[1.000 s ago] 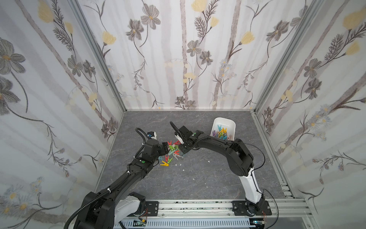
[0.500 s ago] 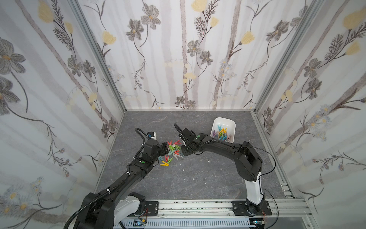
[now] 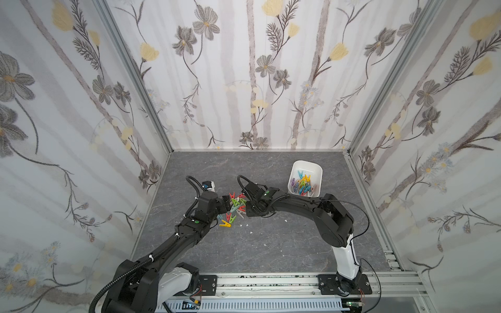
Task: Put the clothespins into the storage box
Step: Pick up the clothespin from the center of the board.
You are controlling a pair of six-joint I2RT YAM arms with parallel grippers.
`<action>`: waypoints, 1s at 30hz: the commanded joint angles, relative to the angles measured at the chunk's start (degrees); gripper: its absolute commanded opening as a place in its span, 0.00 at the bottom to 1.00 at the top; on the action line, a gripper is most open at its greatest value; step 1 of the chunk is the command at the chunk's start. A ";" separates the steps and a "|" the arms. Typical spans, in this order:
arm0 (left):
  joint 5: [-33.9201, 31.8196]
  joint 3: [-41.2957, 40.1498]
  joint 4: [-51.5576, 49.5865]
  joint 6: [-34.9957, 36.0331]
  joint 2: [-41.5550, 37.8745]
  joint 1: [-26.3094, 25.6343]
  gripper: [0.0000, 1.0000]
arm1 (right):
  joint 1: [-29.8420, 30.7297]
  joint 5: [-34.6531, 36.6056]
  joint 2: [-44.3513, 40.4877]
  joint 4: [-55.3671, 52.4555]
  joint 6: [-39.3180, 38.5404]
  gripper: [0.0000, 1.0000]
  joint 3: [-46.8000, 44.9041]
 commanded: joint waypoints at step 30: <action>0.56 0.56 2.95 0.26 0.81 0.09 0.78 | -3.98 3.72 1.43 4.24 1.29 0.26 -1.57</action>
